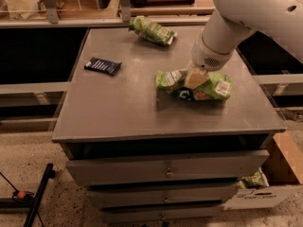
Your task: Pick green rice chip bag
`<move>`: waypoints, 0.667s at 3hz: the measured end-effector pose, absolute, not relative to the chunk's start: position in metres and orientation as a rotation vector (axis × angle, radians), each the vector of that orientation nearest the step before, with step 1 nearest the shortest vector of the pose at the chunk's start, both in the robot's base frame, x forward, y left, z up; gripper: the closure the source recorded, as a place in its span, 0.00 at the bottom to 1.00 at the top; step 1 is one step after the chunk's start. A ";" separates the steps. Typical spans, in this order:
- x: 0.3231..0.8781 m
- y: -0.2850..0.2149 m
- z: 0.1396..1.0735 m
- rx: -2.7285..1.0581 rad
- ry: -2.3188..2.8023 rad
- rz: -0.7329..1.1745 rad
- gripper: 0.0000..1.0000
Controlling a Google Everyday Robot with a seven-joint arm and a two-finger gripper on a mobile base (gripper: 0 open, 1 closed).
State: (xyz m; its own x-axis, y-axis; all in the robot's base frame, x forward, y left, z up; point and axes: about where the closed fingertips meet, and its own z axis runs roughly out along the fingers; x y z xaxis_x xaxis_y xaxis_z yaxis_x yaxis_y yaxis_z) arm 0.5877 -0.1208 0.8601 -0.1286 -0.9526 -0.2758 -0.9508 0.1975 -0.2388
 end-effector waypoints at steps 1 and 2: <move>0.591 -0.131 0.891 -1.752 2.110 -0.009 1.00; 0.589 -0.141 0.930 -1.701 2.081 -0.007 1.00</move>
Offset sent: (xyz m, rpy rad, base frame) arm -0.0002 -0.0353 0.1238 0.1075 -0.1113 -0.0520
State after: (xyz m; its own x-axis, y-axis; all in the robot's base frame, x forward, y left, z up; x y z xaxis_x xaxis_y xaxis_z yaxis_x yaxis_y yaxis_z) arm 0.5895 -0.1409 0.9303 -0.1379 -0.9317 -0.3362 -0.9293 0.2391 -0.2814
